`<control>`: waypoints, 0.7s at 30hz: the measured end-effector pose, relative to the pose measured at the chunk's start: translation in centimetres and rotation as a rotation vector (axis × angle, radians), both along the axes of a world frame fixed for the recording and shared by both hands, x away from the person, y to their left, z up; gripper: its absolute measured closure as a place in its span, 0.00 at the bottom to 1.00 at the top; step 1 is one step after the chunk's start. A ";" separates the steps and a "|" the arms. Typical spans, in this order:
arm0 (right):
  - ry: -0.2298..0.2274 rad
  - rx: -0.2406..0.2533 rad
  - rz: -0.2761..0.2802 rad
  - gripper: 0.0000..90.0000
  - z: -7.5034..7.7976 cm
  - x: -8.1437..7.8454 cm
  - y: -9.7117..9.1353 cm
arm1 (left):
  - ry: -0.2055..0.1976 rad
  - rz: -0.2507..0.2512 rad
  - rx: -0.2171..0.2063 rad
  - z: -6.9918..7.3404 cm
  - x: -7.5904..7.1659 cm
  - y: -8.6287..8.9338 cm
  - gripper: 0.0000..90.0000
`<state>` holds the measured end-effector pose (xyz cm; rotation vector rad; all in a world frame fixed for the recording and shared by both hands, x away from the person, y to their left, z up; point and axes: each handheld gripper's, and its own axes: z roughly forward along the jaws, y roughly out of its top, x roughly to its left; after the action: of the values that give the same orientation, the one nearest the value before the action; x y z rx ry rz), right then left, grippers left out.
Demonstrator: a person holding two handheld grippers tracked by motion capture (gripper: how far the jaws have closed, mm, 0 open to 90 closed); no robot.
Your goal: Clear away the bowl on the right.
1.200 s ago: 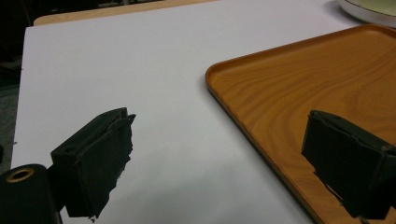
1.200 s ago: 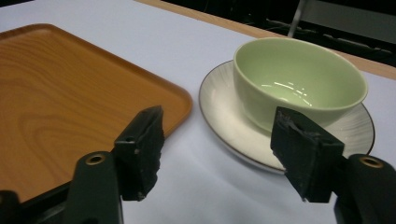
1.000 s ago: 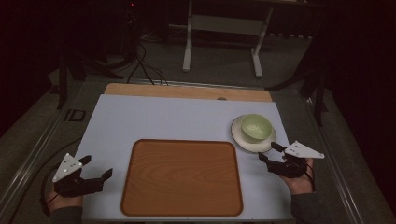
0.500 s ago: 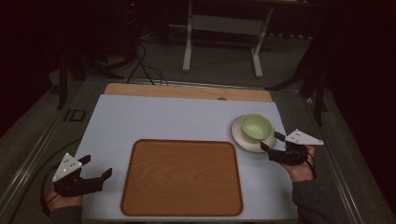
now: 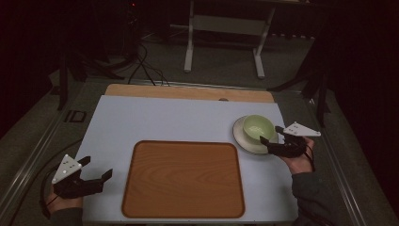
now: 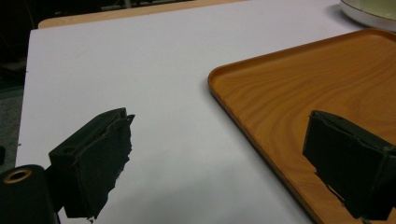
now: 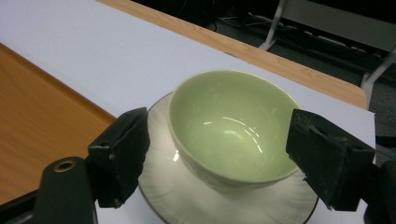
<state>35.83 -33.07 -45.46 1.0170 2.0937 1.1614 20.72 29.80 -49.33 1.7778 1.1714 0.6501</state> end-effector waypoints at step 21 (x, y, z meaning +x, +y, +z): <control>0.097 0.001 -0.103 0.23 -2.6 3.9 -0.6 | -0.009 0.005 0.000 0.1 0.0 0.1 0.09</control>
<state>39.76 -33.68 -48.04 1.1891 2.0872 1.0826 20.67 29.91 -49.26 1.7705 1.1700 0.6606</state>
